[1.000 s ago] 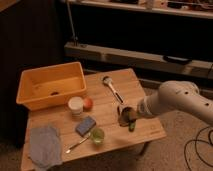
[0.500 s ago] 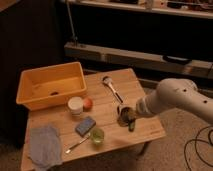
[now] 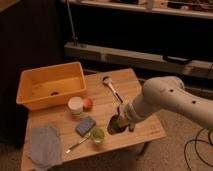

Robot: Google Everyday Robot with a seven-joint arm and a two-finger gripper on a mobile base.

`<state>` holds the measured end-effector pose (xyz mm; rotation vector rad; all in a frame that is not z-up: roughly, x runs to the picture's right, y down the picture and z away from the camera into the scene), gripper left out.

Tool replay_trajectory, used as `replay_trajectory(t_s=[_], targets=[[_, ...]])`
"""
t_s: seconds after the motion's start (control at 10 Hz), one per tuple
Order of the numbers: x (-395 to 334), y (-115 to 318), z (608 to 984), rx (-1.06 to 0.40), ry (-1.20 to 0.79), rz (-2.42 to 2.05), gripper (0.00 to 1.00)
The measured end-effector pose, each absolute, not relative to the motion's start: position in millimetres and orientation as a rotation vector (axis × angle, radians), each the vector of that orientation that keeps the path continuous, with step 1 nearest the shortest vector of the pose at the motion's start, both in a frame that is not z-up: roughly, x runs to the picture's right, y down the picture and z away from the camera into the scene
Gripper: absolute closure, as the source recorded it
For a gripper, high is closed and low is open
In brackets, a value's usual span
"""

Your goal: Stack cups into tray

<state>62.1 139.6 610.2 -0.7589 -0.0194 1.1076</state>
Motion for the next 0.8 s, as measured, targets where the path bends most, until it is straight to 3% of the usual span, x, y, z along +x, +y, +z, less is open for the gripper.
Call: replay_trajectory(t_s=[0.8], targets=[[-13.8, 151.7, 658.8, -0.858, 0.074, 0.973, 0.82]])
